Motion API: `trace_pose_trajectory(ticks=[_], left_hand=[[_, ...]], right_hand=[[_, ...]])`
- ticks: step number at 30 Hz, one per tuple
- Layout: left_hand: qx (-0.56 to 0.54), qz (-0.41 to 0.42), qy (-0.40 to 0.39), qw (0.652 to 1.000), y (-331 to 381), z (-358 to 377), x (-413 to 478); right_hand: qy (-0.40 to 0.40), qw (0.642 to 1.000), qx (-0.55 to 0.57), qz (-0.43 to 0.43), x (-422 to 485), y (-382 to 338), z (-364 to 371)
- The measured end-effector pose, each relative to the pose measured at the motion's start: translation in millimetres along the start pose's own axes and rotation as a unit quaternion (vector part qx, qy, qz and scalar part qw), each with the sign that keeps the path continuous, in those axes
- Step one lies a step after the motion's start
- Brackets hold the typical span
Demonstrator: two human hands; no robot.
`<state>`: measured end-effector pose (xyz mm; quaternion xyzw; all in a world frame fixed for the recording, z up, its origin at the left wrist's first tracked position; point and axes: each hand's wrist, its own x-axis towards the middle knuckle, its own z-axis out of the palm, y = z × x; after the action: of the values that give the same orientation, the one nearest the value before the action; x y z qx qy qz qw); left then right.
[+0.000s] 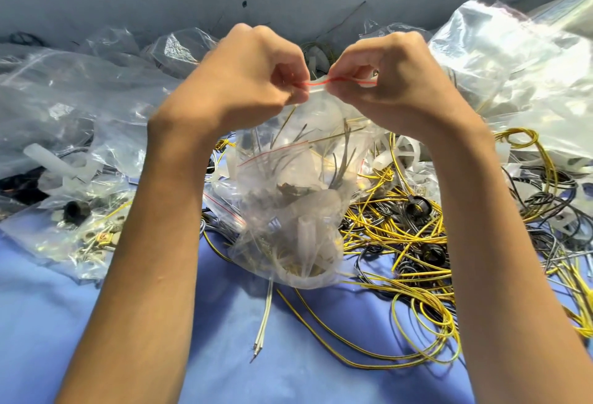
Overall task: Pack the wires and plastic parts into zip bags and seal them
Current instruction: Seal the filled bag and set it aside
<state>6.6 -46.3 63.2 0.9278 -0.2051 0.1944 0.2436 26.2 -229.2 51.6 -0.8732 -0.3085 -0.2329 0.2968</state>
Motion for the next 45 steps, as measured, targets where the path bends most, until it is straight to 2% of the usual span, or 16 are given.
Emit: trace_pose_trajectory(ticks=[7, 13, 20, 25, 30, 35, 41, 45], left_hand=[[0.016, -0.008, 0.02, 1.0, 3.8, 3.7, -0.9], [0.012, -0.009, 0.018, 1.0, 6.9, 6.3, 0.8], [-0.016, 0.001, 0.013, 1.0, 8.4, 4.3, 1.6], [-0.004, -0.007, 0.001, 1.0, 6.9, 5.3, 2.0], [0.018, 0.006, 0.011, 1.0, 6.4, 10.4, 3.9], [-0.028, 0.011, 0.053, 0.998, 1.2, 8.4, 4.7], [-0.017, -0.016, 0.0, 1.0, -12.7, 5.4, 3.2], [-0.005, -0.02, 0.018, 1.0, -17.1, 7.9, 3.9]], right_hand=[[-0.012, 1.0, -0.017, 0.005, 1.4, 0.0, -1.5], [-0.023, 0.997, -0.069, -0.025, 4.8, -5.1, 4.4], [-0.008, 0.999, -0.047, -0.015, 6.1, -2.2, 6.9], [-0.027, 0.999, -0.04, -0.013, 6.4, -1.6, 7.3], [-0.002, 0.998, -0.063, -0.007, 7.4, 0.8, 11.4], [0.026, 0.999, 0.007, 0.021, 6.0, 1.2, 8.1], [-0.037, 0.998, 0.035, 0.04, 1.1, 8.0, 0.1], [-0.013, 0.998, 0.036, 0.056, 0.1, 7.9, 0.7]])
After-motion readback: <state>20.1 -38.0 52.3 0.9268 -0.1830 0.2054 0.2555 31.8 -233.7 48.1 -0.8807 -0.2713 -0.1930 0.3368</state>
